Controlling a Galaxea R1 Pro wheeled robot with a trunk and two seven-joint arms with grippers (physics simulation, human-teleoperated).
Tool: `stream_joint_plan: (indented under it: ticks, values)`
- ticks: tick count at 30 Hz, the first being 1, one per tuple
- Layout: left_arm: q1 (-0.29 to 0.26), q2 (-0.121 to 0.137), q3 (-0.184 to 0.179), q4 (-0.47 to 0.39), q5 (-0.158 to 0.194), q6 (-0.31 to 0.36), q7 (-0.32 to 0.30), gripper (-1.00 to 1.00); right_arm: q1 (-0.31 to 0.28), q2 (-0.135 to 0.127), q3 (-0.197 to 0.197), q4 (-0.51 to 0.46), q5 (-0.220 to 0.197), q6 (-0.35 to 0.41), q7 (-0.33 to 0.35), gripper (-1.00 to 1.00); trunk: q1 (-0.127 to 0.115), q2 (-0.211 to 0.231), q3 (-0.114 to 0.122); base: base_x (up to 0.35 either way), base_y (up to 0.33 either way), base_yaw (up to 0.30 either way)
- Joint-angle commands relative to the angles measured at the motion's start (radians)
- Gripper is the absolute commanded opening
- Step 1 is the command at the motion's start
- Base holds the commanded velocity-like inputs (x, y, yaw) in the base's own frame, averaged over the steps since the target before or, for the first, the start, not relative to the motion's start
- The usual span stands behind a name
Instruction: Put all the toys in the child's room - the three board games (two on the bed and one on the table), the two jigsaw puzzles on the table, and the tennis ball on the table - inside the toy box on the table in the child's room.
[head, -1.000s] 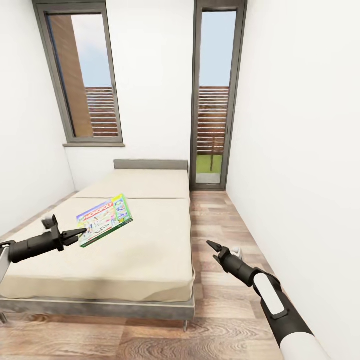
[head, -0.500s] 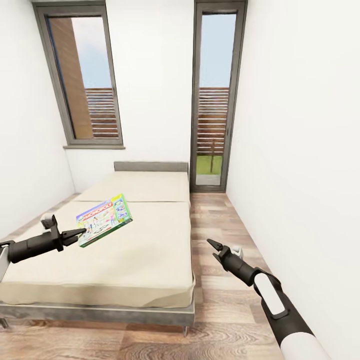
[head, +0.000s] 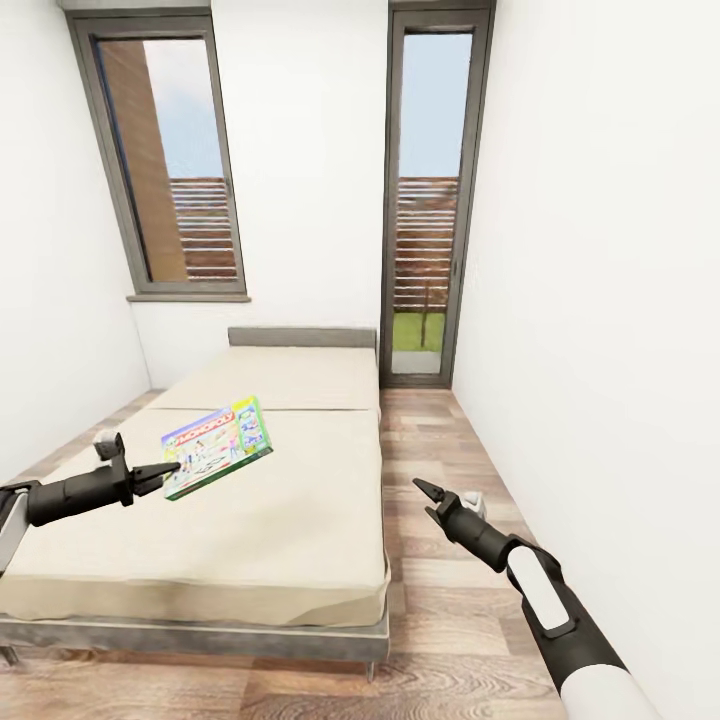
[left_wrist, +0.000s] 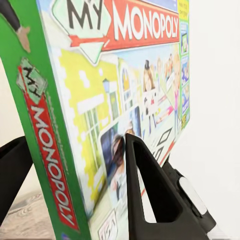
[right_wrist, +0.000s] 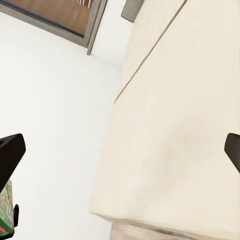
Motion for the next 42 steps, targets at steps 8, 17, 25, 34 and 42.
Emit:
stream_joint_plan:
  ticks: [8, 17, 25, 34, 42]
  values:
    - [-0.001, 0.005, -0.010, 0.001, 0.001, 0.009, -0.002, -1.00, -0.001, -0.001, -0.002, 0.000, -0.005, 0.012, -0.088, 1.00, -0.031, 0.056, 0.024, 0.000, 0.000, 0.000]
    - [-0.002, 0.014, -0.010, 0.003, 0.001, 0.009, -0.002, -1.00, -0.001, 0.001, -0.003, -0.002, -0.005, 0.009, -0.097, 1.00, -0.065, 0.119, 0.052, 0.000, 0.000, 0.011]
    - [-0.002, 0.015, -0.010, 0.003, 0.001, 0.009, -0.002, -1.00, 0.000, 0.002, 0.001, -0.001, -0.004, -0.023, -0.088, 1.00, -0.096, 0.175, 0.081, 0.000, 0.000, 0.246]
    - [-0.002, 0.015, -0.011, 0.003, 0.001, 0.009, -0.002, -1.00, 0.000, 0.003, 0.002, -0.001, -0.004, -0.026, -0.087, 1.00, -0.131, 0.238, 0.115, 0.000, 0.000, 0.277]
    - [-0.002, 0.015, -0.011, 0.003, -0.001, 0.009, -0.001, -1.00, 0.000, 0.007, 0.003, 0.000, -0.004, -0.026, -0.087, 1.00, -0.161, 0.294, 0.146, 0.000, 0.000, 0.278]
